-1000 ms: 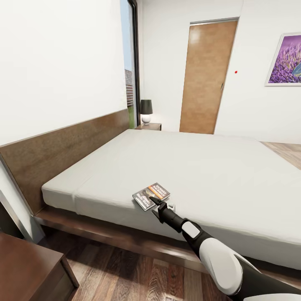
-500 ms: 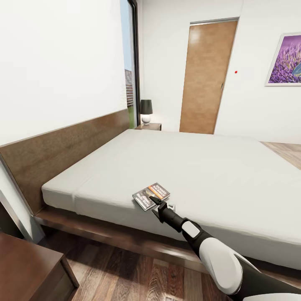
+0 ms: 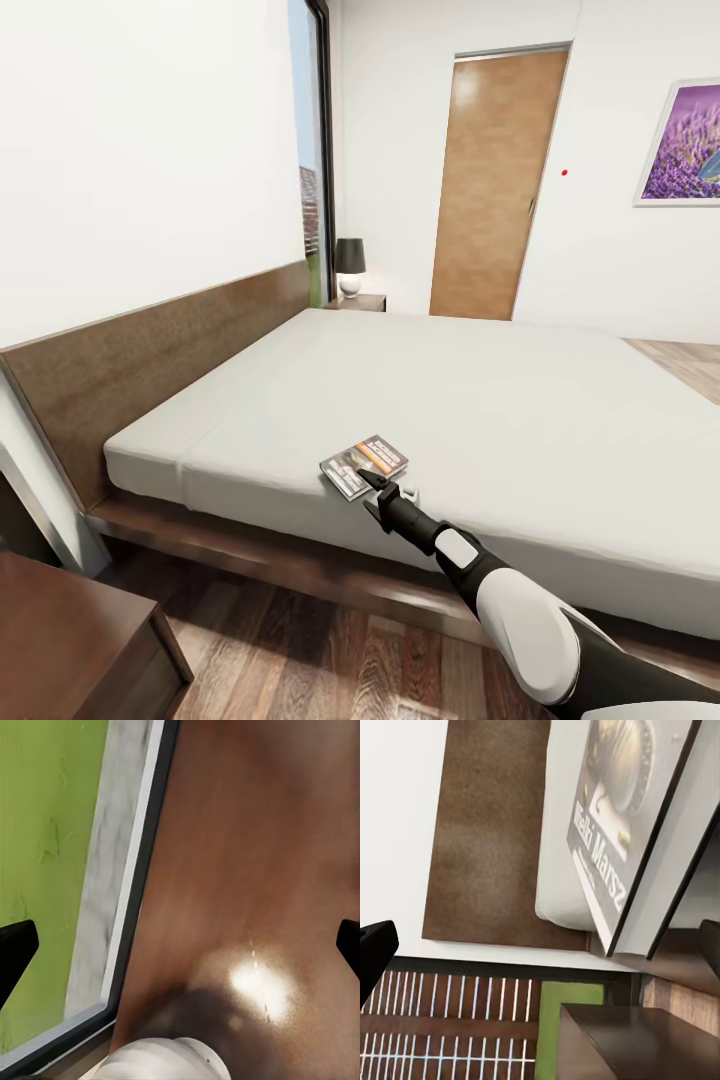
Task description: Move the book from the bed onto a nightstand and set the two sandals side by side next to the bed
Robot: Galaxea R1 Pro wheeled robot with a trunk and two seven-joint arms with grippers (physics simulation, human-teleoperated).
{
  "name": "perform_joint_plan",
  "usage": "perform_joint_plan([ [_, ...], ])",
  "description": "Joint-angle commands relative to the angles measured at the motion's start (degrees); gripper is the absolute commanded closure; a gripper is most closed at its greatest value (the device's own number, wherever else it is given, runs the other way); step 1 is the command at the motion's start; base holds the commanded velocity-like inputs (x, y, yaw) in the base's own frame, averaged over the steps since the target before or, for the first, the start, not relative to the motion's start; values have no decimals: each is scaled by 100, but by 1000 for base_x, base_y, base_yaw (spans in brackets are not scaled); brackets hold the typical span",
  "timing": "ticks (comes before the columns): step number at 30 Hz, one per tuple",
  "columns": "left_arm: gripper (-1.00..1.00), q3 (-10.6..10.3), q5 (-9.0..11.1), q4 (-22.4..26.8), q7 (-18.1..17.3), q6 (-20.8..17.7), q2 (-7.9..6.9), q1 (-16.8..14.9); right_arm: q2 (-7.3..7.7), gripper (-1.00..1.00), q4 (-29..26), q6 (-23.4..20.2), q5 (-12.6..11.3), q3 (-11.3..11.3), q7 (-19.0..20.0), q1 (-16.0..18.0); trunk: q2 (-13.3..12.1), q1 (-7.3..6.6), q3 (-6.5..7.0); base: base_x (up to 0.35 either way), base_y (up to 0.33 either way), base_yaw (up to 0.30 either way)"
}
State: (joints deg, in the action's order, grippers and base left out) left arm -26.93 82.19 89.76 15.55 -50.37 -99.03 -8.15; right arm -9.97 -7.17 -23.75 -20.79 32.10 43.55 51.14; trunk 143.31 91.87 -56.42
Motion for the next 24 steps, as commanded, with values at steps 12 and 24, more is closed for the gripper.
perform_joint_plan([
  [12, -100, -33, 60, 11, 53, -4, -2, -38, -2, -100, -9, -44, -43, -2, -4, 2, 2, -1, -6, -5, 3, 0],
  [24, -100, -32, 60, 12, 53, -5, -2, -38, -2, -100, -12, -42, -39, -2, -4, 2, 2, -1, -6, 9, 11, 0],
])
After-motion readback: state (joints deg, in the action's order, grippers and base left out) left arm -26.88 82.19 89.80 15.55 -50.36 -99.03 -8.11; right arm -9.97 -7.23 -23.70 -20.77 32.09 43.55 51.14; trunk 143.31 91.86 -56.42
